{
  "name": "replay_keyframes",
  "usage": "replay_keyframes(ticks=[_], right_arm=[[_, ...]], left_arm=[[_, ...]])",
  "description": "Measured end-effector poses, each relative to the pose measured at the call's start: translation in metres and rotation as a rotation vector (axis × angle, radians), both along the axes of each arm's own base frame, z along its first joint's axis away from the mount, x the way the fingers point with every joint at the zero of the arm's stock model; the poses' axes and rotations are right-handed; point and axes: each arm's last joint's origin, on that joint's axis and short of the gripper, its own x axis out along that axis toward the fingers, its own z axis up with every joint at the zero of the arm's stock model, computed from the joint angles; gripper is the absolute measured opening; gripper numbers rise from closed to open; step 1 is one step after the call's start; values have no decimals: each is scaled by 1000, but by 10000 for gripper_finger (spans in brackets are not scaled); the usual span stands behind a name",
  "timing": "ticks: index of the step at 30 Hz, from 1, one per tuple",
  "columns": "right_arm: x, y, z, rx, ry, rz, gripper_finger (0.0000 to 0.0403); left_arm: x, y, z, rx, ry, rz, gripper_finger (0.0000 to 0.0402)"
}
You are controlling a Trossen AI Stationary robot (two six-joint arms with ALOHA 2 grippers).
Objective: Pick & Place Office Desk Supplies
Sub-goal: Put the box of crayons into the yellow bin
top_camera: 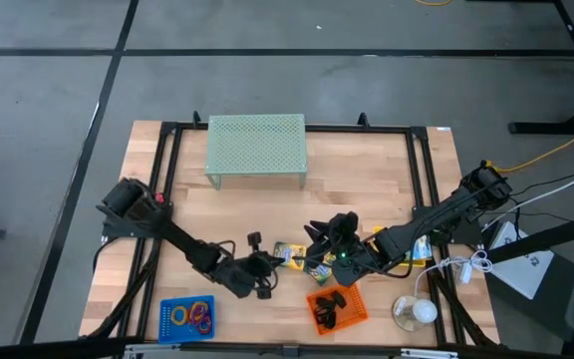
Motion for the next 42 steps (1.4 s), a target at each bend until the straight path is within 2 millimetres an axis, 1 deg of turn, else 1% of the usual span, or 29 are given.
replay_keyframes(ticks=[2,5,9,13,15,20,24,31,38,42], right_arm=[[0,0,0,9,5,11,107],[0,1,0,12,4,14,107],[0,2,-1,27,13,33,107],[0,3,-1,38,26,53,107],[0,2,-1,32,32,57,107],[0,2,-1,26,36,59,107],[0,2,-1,33,31,56,107],[0,3,0,53,11,51,107],[1,4,0,58,3,52,107],[1,4,0,59,7,56,107]], left_arm=[[5,-3,-10,-29,14,29,2],[14,-6,-25,-20,34,60,2],[28,-13,-35,-21,42,62,2],[35,-18,-43,-4,72,68,2],[36,-18,-44,-16,71,71,1],[31,-28,-44,-9,60,63,3],[29,-29,-46,-62,79,48,1],[28,-32,-47,-79,76,52,2],[28,-33,-68,-116,86,88,2],[27,-35,-74,-131,86,89,3]])
